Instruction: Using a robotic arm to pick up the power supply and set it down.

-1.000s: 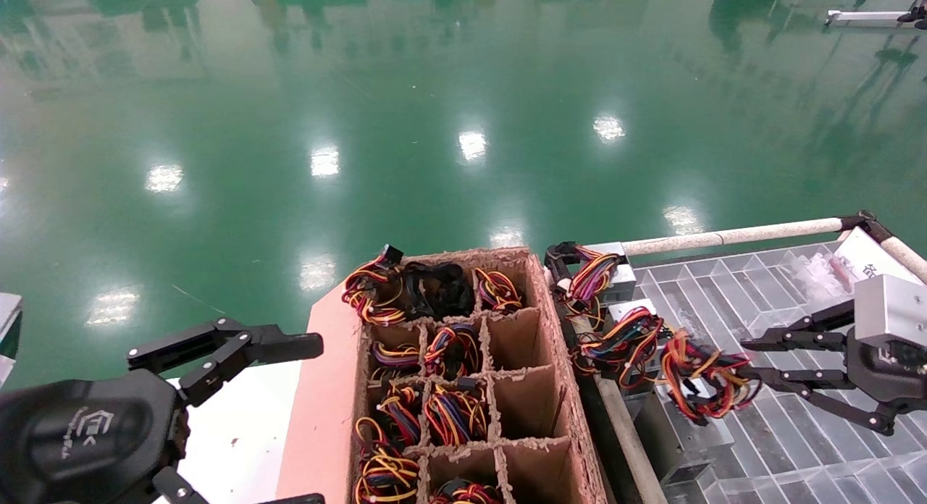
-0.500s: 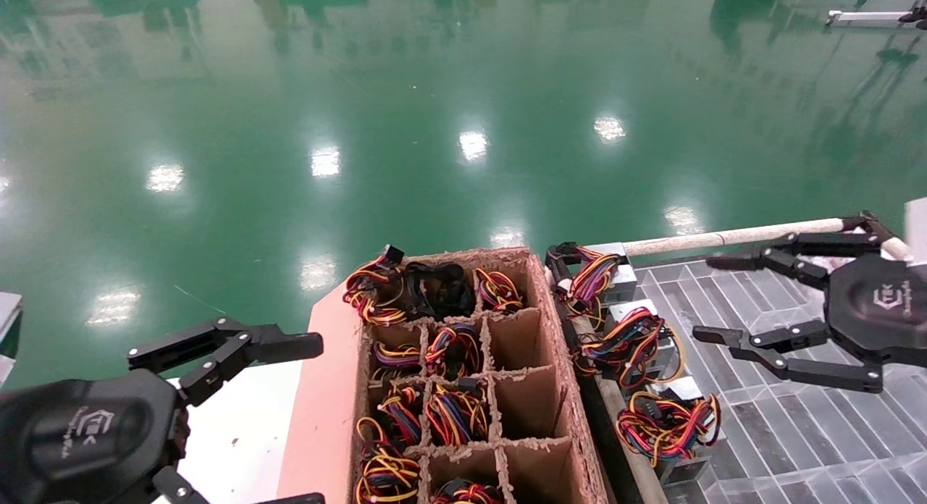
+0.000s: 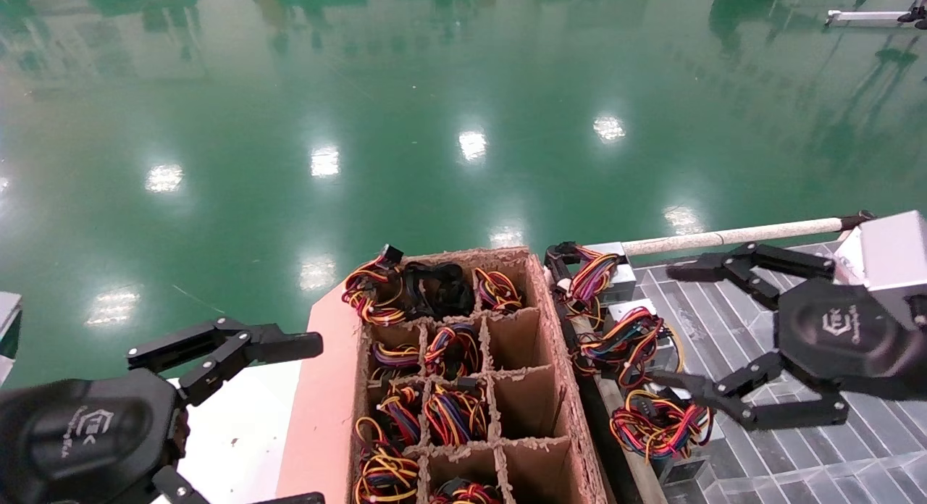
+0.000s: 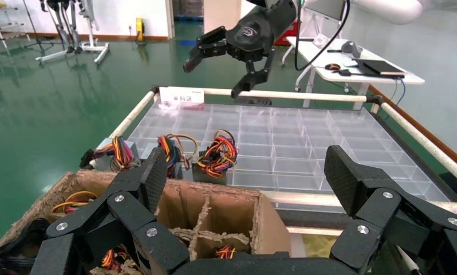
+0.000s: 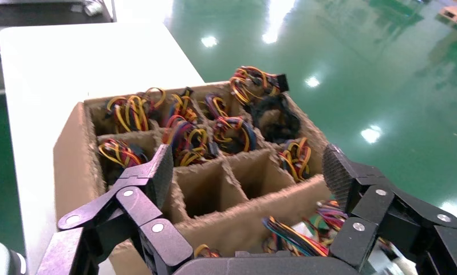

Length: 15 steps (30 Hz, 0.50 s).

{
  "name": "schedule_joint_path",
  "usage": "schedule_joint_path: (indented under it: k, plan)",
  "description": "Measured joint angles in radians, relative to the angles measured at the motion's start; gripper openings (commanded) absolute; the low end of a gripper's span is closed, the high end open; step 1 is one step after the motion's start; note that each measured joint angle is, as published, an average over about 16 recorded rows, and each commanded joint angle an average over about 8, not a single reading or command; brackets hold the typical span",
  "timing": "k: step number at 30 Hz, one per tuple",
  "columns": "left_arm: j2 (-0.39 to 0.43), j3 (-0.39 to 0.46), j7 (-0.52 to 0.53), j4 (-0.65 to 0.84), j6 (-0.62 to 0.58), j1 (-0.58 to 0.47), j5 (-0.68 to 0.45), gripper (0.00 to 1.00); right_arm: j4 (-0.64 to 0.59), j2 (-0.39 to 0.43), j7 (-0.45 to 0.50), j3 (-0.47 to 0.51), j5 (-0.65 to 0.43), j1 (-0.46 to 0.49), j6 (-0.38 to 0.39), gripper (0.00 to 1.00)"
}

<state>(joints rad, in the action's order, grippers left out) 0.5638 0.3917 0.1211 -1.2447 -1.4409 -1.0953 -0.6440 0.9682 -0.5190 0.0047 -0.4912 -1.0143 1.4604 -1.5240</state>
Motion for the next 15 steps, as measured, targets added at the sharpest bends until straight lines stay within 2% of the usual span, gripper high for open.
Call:
schedule_joint_path:
  k: [15]
  plan:
    - [0.000, 0.000, 0.000, 0.000, 0.000, 0.000, 0.000, 1.00, 0.109, -0.032, 0.063, 0.073, 0.098, -0.133, 0.010, 1.00]
